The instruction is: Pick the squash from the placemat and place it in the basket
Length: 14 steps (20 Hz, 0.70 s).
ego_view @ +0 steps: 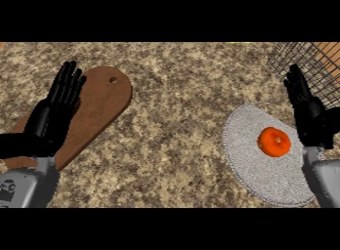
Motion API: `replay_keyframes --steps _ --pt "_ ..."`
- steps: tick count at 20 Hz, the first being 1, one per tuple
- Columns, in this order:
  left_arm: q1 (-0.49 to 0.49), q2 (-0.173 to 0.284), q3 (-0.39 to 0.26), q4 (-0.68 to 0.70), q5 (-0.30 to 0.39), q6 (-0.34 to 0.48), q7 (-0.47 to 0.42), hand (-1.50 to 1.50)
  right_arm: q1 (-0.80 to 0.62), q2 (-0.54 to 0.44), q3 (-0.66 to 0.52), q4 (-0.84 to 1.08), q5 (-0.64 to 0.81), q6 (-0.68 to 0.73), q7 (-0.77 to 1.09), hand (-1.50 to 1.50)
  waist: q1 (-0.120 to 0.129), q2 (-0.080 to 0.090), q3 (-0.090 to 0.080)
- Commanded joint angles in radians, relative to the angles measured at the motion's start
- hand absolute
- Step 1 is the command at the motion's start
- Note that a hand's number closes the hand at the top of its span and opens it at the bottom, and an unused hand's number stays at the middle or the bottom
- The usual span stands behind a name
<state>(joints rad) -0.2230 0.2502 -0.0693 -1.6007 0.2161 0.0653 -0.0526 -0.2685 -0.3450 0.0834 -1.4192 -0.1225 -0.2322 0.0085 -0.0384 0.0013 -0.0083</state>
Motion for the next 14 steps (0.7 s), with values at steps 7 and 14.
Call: replay_keyframes --steps 7,14 --pt "0.079 0.100 0.053 0.154 -0.033 0.015 0.173 0.00 -0.076 -0.280 -0.071 -0.063 -0.054 0.428 -0.283 1.50 0.063 0.015 0.009" --pt "0.034 0.127 0.079 0.170 -0.017 0.000 0.301 0.00 -0.056 -0.003 0.102 -0.065 0.204 0.167 -0.432 -1.50 0.046 -0.001 0.008"
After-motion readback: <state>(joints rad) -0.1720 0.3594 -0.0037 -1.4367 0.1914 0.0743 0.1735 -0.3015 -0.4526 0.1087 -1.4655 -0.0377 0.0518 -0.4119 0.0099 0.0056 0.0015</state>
